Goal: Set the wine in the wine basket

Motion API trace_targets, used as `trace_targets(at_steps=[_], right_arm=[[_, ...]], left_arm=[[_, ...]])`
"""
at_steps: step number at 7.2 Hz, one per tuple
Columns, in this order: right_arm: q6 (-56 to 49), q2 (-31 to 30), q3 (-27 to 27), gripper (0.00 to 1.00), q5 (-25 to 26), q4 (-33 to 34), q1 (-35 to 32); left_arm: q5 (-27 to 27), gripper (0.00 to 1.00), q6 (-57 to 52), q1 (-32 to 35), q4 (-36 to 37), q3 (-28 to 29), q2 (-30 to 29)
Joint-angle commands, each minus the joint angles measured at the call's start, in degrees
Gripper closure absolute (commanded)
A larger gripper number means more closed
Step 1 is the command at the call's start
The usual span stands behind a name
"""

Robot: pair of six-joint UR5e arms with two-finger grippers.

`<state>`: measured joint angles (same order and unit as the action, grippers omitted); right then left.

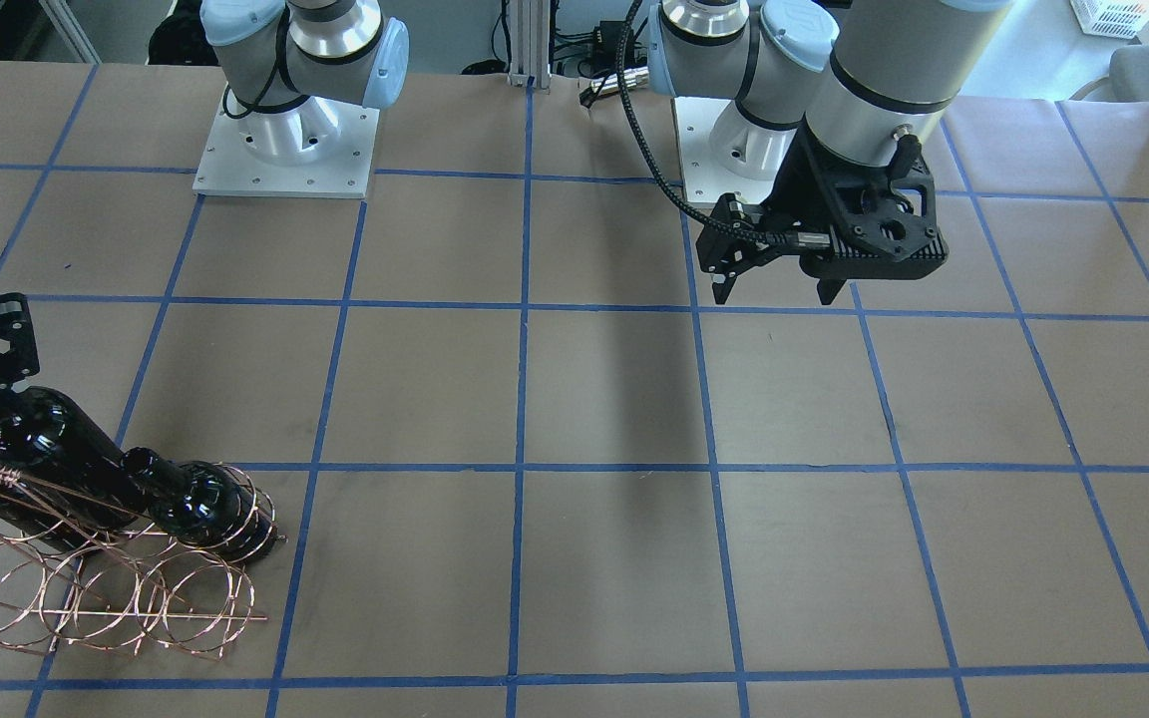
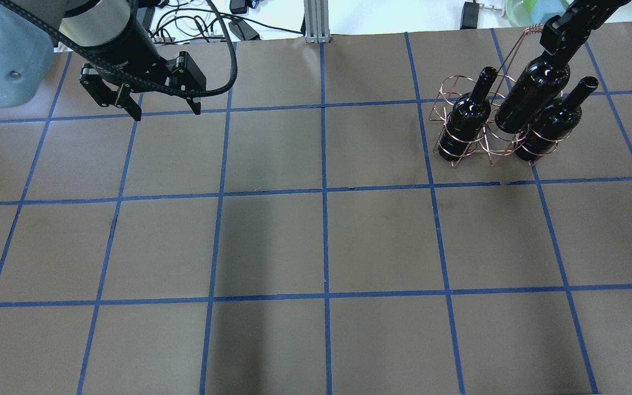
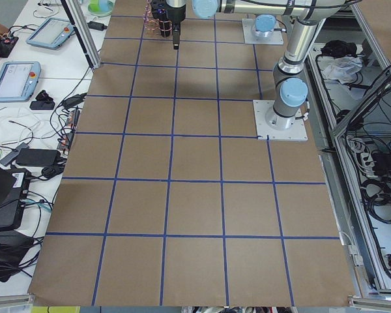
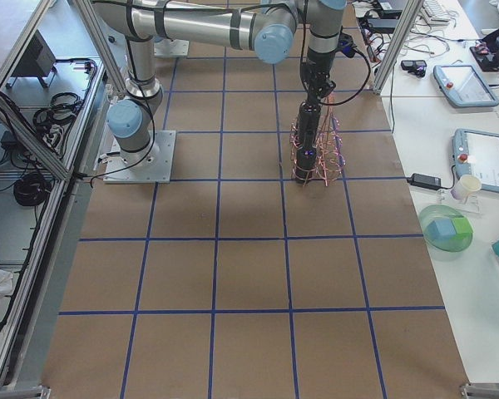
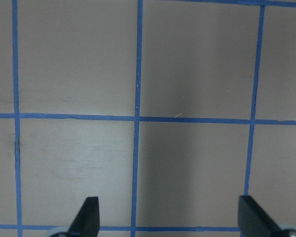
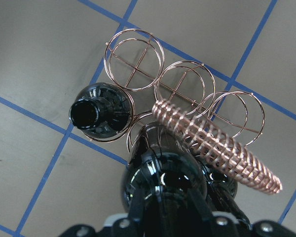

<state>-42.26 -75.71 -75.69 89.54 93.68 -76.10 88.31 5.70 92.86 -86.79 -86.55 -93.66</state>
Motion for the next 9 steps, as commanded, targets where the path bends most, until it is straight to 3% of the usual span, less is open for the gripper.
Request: trace_targets(at_steps=[1, 2, 3, 9], right_arm=[[-0.01, 0.65, -0.16, 1.0, -0.24, 0.28, -0.19], [0.16, 1.09, -0.16, 1.0, -0.33, 0.89, -0.28], [0.16, 1.44, -0.16, 1.0, -0.33, 0.98, -0.28], [0.43, 4.34, -0.34, 1.0, -0.33, 2.56, -0.28]], left_arm=[[0.02, 0.0, 0.89, 0.83, 0.13, -0.11, -0.03], [0.63, 0.0, 0.54, 0.83, 0.22, 0.5, 0.14], [4.56, 0.0, 0.45, 0.74, 0.04, 0.51, 0.32], [3.63, 0.0, 0.98, -1.37, 0.04, 1.03, 0.41]])
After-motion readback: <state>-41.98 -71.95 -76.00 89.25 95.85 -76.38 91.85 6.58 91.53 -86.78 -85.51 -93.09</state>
